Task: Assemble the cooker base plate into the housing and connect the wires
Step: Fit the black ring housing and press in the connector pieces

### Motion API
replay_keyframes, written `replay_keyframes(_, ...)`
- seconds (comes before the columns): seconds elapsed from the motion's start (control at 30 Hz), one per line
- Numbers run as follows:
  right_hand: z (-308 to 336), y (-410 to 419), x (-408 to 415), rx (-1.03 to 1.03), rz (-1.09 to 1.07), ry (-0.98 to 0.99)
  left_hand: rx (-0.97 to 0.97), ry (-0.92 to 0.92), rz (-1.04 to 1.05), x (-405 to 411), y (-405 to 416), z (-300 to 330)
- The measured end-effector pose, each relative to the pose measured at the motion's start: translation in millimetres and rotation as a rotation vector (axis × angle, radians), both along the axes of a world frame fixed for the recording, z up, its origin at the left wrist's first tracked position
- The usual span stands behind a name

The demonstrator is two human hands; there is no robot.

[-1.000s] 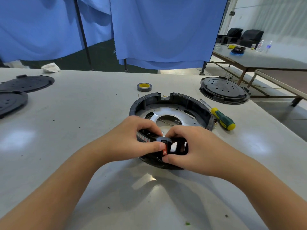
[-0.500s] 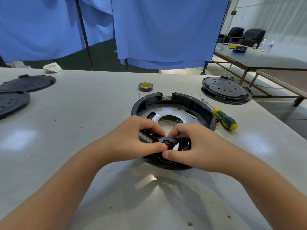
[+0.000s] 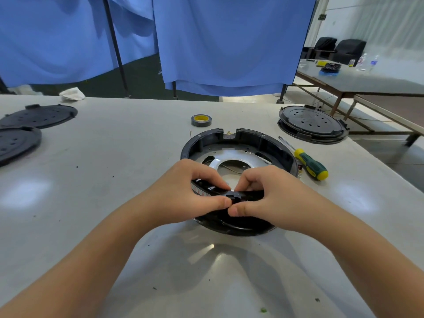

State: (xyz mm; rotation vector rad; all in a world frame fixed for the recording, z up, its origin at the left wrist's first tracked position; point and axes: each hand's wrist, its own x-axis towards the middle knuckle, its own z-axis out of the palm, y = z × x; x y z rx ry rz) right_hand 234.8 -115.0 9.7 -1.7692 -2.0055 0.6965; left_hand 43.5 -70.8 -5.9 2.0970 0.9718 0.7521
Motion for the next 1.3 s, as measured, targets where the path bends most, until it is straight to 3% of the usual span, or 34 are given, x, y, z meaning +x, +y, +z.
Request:
replay_keyframes(0.1, 3, 0, 3, -0.026, 0.039, -0.011, 0.003, -0.016, 0.006, 2, -1, -1)
replay_keyframes(0.8, -13, 22, -20, 0.321, 0.030, -0.069, 0.262, -0.031, 0.089, -12, 11, 4)
replay_keyframes(1.03, -21, 28, -25, 0.328, 0.071, -0.069, 0.103, 0.048, 0.102, -21, 18, 5)
replay_keyframes(1.3, -7, 26, -10, 0.274, 0.192, 0.043, 0.092, 0.069, 0.114, -18, 17, 2)
